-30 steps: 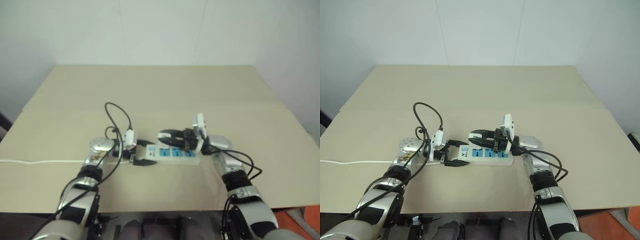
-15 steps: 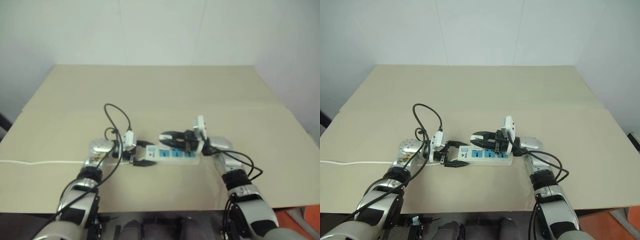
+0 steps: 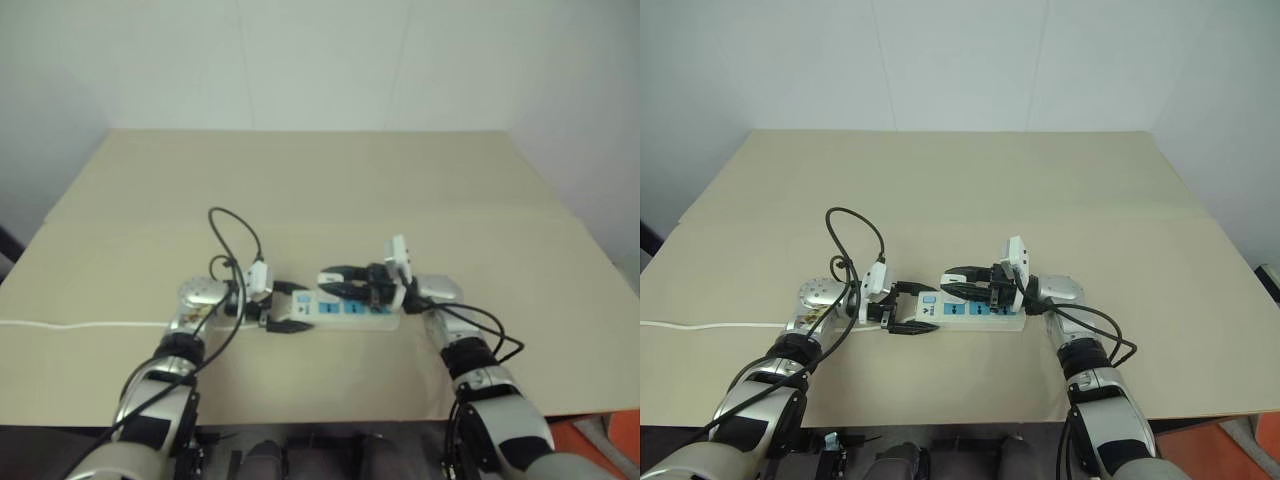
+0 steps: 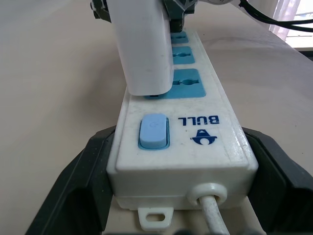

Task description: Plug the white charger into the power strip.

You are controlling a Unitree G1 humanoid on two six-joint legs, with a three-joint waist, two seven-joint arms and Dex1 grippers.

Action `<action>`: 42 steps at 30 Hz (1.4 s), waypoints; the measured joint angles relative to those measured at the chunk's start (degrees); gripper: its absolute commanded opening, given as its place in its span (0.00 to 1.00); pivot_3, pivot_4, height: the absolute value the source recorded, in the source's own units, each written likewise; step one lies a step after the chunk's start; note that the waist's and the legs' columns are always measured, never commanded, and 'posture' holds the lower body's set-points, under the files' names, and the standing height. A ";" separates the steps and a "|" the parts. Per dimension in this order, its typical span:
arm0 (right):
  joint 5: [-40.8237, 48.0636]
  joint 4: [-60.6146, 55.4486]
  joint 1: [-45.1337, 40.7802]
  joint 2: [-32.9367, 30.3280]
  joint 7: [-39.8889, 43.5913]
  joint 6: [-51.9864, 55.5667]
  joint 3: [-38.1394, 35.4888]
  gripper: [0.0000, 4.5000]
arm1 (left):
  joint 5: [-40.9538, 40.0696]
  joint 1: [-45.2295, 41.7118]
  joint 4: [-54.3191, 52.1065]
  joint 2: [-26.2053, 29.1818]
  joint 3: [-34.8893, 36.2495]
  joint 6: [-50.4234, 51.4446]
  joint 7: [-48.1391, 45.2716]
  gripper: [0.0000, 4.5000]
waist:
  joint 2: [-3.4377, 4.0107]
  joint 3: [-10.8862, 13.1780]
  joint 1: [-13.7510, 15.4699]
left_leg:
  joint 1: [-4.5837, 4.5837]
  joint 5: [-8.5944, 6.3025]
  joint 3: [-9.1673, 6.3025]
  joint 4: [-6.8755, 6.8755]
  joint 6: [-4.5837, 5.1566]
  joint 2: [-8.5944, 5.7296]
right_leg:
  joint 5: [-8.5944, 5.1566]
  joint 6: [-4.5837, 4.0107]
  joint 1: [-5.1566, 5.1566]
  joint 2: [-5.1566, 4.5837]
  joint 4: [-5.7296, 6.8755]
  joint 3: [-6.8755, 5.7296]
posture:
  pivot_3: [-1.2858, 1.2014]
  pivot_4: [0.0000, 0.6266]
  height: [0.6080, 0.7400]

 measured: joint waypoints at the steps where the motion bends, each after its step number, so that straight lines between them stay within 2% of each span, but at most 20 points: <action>1: -0.14 0.52 -0.24 0.05 0.11 -0.56 0.12 0.25 | 0.00 0.00 0.06 0.02 0.00 0.12 0.02 0.74 | 0.00 0.00 -0.03 | 0.01 0.00 0.00 0.00 0.00 0.00 | 0.00 0.00 0.00 0.00 0.00 0.01 | 0.52 0.24 1.00; 11: -2.16 5.19 -2.08 0.75 0.14 -5.42 1.95 0.25 | 0.42 0.23 0.27 0.66 0.01 0.82 0.48 0.74 | 0.02 -0.05 -0.29 | 0.26 0.01 0.01 0.00 -0.01 0.01 | 0.00 0.00 0.15 0.01 0.04 0.06 | 0.52 0.24 1.00; 27: -2.95 8.39 -3.45 0.72 -0.96 -4.99 3.23 0.25 | 0.58 0.33 1.22 0.84 0.00 1.02 1.21 0.74 | 0.00 -0.42 -0.49 | 0.53 0.02 0.02 0.00 -0.04 0.01 | 0.00 -0.01 0.26 0.02 0.11 0.14 | 0.52 0.24 1.00; 34: -3.91 8.40 -2.87 0.73 -2.67 -9.71 4.51 0.25 | 0.72 0.34 1.85 0.99 -0.01 1.02 1.53 0.74 | -0.01 -0.70 -1.07 | 0.61 0.03 0.02 0.00 -0.06 0.01 | 0.00 -0.01 0.31 0.02 0.16 0.17 | 0.52 0.24 1.00; 39: -3.89 8.83 -3.94 0.73 -2.60 -7.15 4.64 0.25 | 0.74 0.34 1.90 1.14 -0.01 1.02 1.69 0.74 | -0.01 -0.70 -1.22 | 0.66 0.04 0.02 0.01 -0.07 0.01 | 0.00 -0.01 0.31 0.02 0.23 0.20 | 0.52 0.24 1.00; 41: -3.89 8.91 -4.09 0.73 -2.61 -6.55 4.56 0.41 | 0.74 0.37 1.90 1.14 -0.01 1.02 1.74 0.74 | -0.01 -0.71 -1.22 | 0.67 0.05 0.02 0.01 -0.08 0.01 | 0.00 -0.01 0.31 0.03 0.24 0.21 | 0.52 0.24 1.00; 42: -4.18 9.84 -4.19 0.39 -2.99 -5.98 4.48 0.46 | 0.68 0.37 1.89 1.05 0.00 1.02 1.69 0.74 | -0.02 -0.71 -1.16 | 0.66 0.05 0.01 0.01 -0.08 0.01 | 0.00 -0.02 0.31 0.02 0.24 0.20 | 0.52 0.24 1.00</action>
